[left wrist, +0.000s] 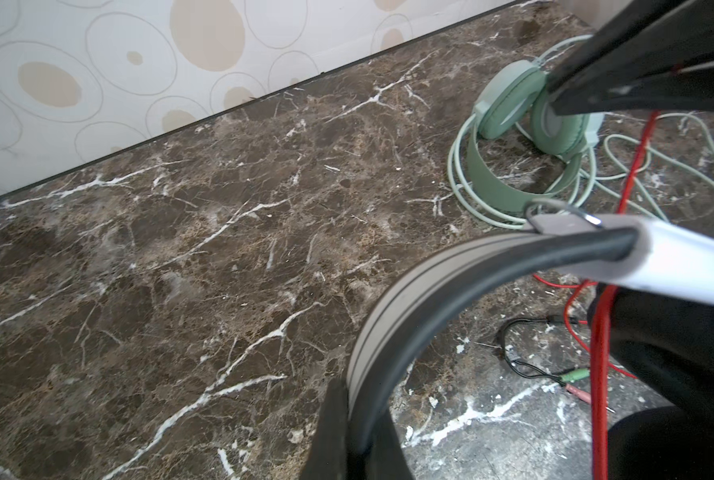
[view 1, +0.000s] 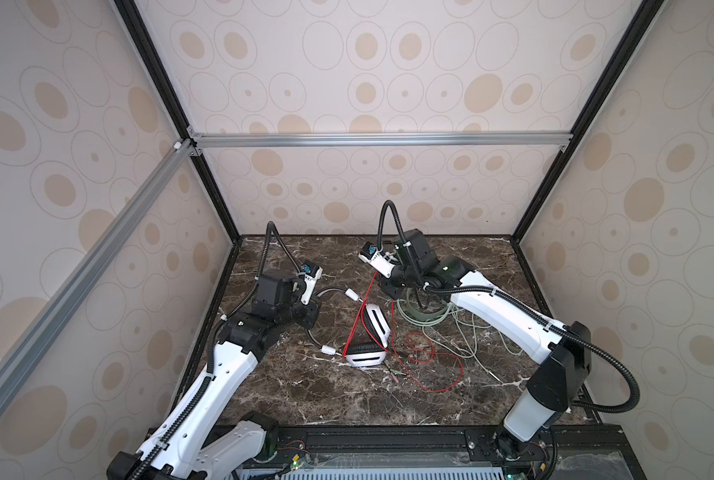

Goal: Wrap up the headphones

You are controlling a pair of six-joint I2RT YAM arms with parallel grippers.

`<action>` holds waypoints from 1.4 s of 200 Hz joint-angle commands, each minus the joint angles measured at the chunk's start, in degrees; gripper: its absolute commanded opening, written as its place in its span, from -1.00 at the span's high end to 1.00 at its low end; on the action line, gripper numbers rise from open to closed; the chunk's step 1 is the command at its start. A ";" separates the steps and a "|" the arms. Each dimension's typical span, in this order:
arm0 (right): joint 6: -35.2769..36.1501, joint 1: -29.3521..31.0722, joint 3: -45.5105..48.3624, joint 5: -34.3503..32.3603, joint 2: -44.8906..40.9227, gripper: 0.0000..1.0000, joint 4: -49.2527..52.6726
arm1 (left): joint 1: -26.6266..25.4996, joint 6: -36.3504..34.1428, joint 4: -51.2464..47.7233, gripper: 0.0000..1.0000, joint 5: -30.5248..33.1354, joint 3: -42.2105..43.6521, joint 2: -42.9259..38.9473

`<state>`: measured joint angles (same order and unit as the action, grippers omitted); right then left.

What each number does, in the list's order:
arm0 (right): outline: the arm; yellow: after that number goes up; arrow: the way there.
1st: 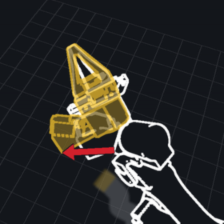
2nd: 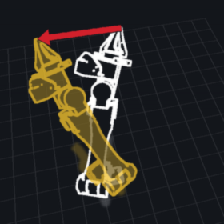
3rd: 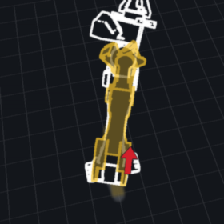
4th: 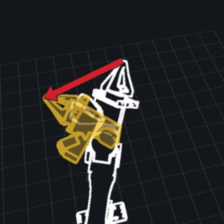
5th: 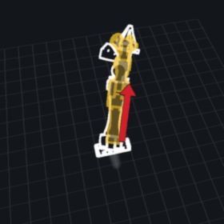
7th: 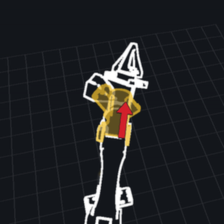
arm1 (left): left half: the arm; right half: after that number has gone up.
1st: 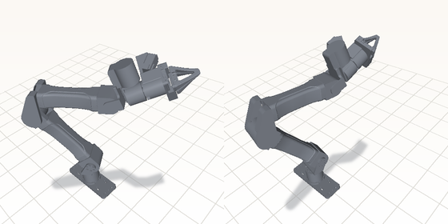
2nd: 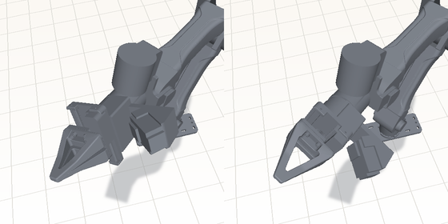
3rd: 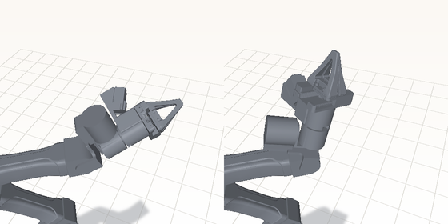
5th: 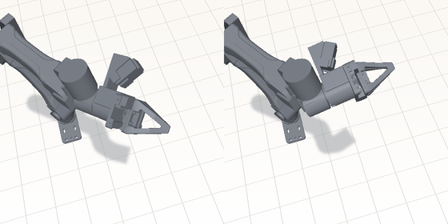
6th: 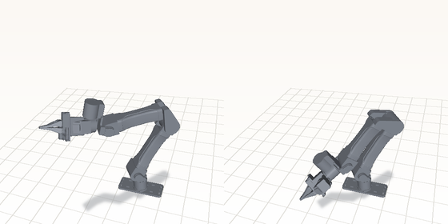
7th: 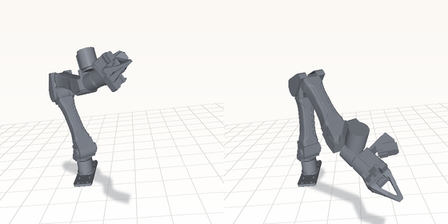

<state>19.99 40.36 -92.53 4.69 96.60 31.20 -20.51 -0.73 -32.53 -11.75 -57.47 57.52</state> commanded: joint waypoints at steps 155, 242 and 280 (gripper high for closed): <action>-29.53 -5.68 23.34 21.03 -5.22 0.55 -40.02 | -0.49 11.49 3.26 1.00 -13.84 -25.80 2.66; -38.10 -5.70 35.22 20.67 -4.00 0.58 -51.36 | -0.18 19.13 10.87 1.00 -9.40 -35.13 7.97; -40.86 -5.40 39.87 21.04 -2.79 0.61 -55.61 | 0.43 23.20 15.25 1.00 -4.44 -35.20 9.19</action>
<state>-17.65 34.79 -55.35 25.02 92.68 -19.25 -20.60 15.92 -26.15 -19.25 -90.06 67.22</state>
